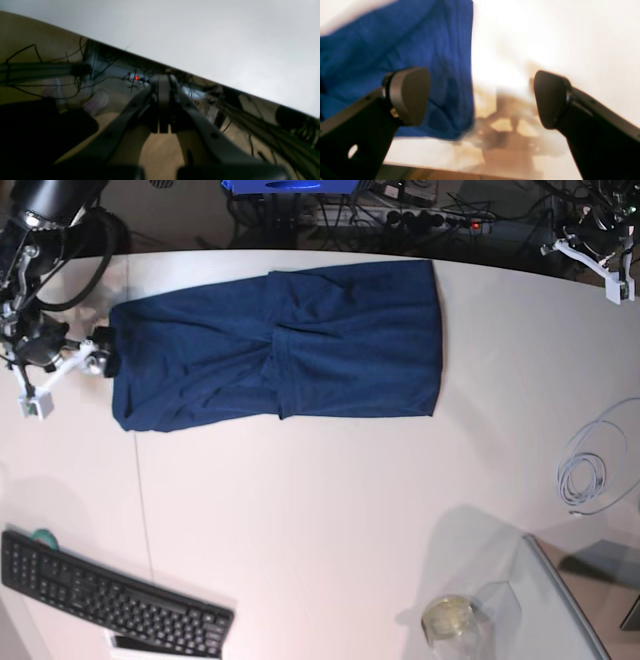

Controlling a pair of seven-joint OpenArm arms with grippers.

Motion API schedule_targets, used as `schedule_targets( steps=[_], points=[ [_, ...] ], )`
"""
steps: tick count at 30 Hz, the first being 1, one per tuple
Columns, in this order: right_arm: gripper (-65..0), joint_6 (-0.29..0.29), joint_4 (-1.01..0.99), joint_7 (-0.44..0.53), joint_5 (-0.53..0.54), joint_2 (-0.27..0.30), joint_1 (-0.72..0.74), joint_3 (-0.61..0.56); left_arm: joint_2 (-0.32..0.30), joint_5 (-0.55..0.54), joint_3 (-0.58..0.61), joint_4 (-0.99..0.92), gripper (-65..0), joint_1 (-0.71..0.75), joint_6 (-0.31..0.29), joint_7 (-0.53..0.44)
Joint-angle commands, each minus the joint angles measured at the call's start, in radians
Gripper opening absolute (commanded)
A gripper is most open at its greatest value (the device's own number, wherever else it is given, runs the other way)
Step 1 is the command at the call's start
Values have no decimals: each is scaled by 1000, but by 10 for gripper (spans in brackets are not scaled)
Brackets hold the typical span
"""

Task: Layout the t-shirt on the table in an organized manner, then fold the t-shirt properly
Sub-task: 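Move both grippers to the two short ends of the blue strip, then grasp the strip end with the right gripper and fold it toward the middle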

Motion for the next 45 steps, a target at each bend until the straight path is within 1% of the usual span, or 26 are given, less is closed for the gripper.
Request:
schedule_targets(
  steps=[1,2,3,6,9,13,16,19,21,23,26,27,28,30,33,37,39,42,45],
  points=[
    [-24,46,-29,16,33,14,27,5,-12,-17,19,23,-650,2,-3,-17],
    [-24,90,-69,16,53,25,30,5,-12,-18,39,23,-650,2,-3,-17],
    [-24,100,-95,16,75,33,30,7,-12,-18,55,23,-650,0,-3,-18],
    [-24,100,-110,4,158,39,10,7,-8,-18,81,21,-650,-20,-3,-18],
    [-24,100,-116,-8,231,39,1,-4,14,-17,87,17,-650,-44,-3,-35],
    [-24,100,-170,-2,242,40,26,-4,31,-17,150,17,-650,-52,-3,-149],
    [-24,100,-240,-2,245,74,47,-4,31,-17,216,15,-650,-51,-3,-195],
    [-24,100,-296,-1,245,94,61,-4,28,-17,265,-16,-650,-55,-3,-236],
    [-24,100,-297,-5,245,93,58,-6,23,-17,296,-62,-650,-57,-3,-285],
    [-24,100,-297,-10,245,87,52,-15,21,-17,346,-111,-650,-60,-3,-354],
    [-29,100,-300,-10,247,85,33,-87,20,-17,423,-178,-650,-74,-3,-419],
    [-42,100,-297,-10,248,73,24,-108,20,-17,441,-197,-650,-77,-3,-433],
    [-59,100,-297,-10,248,57,17,-124,20,-17,457,-206,-650,-77,-3,-442],
    [-72,100,-297,-10,247,39,12,-156,28,-17,481,-210,-650,-77,-3,-454],
    [-75,100,-297,-5,253,34,0,-210,29,-17,521,-207,-650,-78,-3,-456],
    [-78,100,-296,-5,345,24,-8,-274,29,-18,576,-212,-650,-78,-3,-497],
    [-78,100,-296,-4,354,25,-8,-291,29,-18,602,-212,-650,-78,2,-503],
    [-80,100,-296,-4,354,25,-6,-294,29,-18,647,-217,-650,-98,29,-503],
    [-81,100,-299,-1,354,22,1,-294,29,-18,667,-214,-650,-104,32,-503]
  ],
)
